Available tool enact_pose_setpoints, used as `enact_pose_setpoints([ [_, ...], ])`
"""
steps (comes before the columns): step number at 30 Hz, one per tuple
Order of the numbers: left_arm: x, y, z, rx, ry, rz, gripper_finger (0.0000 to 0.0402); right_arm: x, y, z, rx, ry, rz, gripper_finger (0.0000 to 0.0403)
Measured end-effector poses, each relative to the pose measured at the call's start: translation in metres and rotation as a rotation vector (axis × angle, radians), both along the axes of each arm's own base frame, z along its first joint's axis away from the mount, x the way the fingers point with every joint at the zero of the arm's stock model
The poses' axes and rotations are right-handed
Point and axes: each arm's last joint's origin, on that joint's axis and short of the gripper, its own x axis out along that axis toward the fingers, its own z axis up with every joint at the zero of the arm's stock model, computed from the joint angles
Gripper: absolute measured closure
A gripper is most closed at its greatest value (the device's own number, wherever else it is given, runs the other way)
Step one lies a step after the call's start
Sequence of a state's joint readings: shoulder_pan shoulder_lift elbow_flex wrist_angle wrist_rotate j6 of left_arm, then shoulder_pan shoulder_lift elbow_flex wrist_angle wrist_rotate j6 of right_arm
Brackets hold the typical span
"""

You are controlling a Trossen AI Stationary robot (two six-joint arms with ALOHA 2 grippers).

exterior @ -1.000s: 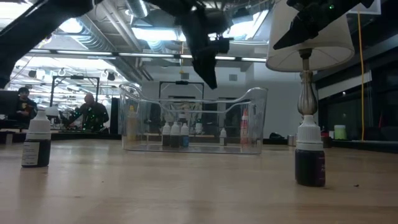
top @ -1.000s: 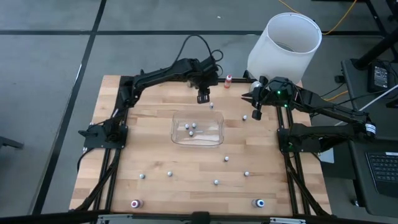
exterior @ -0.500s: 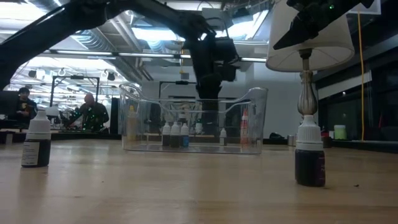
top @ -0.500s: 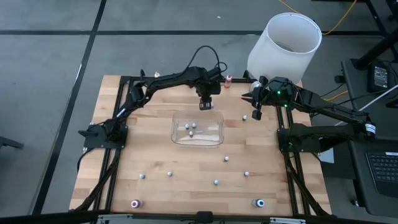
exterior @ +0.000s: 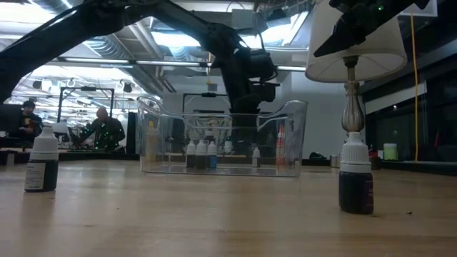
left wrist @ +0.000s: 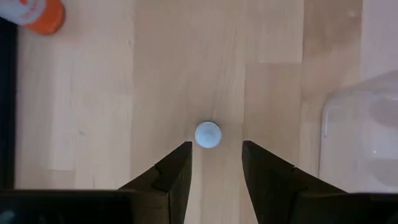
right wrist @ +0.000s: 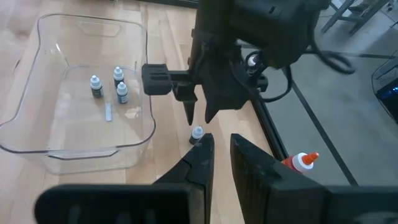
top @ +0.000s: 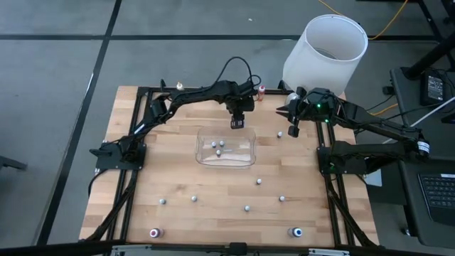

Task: Pick & Place food coloring
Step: Put the violet food coloring bottle into the transparent bin

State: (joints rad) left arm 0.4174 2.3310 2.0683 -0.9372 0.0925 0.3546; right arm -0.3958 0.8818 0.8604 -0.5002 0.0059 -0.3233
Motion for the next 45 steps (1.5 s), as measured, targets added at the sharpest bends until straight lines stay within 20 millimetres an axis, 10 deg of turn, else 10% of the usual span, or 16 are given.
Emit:
enact_pose_setpoints([
  [45, 0.002, -0.001, -0.024, 0.022, -0.03, 0.01, 0.0345, 0.0, 0.0, 0.0, -0.003, 0.001, 0.002, 0.0345],
])
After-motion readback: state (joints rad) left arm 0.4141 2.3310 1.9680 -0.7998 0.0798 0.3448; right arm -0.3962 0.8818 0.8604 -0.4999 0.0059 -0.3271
